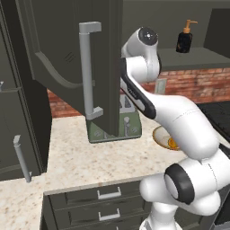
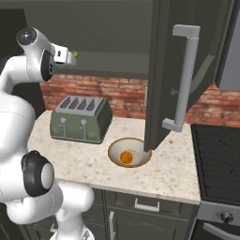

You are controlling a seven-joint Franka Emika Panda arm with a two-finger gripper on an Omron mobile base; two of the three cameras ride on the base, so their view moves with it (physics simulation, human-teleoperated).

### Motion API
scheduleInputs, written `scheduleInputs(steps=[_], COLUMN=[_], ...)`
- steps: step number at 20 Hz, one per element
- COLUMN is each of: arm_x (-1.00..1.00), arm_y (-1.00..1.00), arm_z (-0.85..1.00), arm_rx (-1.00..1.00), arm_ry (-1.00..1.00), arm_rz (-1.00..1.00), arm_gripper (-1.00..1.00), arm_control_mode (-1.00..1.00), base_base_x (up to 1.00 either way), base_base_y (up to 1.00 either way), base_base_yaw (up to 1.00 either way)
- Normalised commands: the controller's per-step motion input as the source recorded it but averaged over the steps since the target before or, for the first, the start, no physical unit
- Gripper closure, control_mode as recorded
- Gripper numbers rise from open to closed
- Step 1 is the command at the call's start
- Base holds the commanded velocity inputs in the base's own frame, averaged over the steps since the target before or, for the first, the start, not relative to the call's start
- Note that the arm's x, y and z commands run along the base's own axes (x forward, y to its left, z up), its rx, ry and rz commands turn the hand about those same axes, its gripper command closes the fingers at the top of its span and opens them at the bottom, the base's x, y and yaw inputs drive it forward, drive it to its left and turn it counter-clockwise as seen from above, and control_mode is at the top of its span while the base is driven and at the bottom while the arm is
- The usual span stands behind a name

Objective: Open the cabinet. Pick the mango and orange from the cabinet and place them into the bowl. Then close the cabinet.

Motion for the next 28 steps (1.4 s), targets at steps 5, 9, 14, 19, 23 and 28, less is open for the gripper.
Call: scheduleInputs(steps=[5,9,14,19,23,28], arm_x=[0.3,0.25,0.27,0.31,0.35,0.32], arm_y=[0.11,0.03,0.03,0.04,0.08,0.11], arm_z=[0.02,0.01,0.0,0.0,0.03,0.05], arm_rx=[0.03,0.03,0.01,0.01,0.0,0.0], arm_ry=[0.0,0.01,0.0,0.01,0.02,0.02], arm_rz=[-0.06,-0.04,-0.02,0.0,0.0,0.0], arm_gripper=[-1.0,-1.0,-1.0,-1.0,-1.0,-1.0], arm_control_mode=[-1.0,-1.0,-1.0,-1.0,-1.0,-1.0], base_base_x=[0.0,0.0,0.0,0.0,0.0,0.0], base_base_y=[0.0,0.0,0.0,0.0,0.0,0.0], base_base_yaw=[0.0,0.0,0.0,0.0,0.0,0.0])
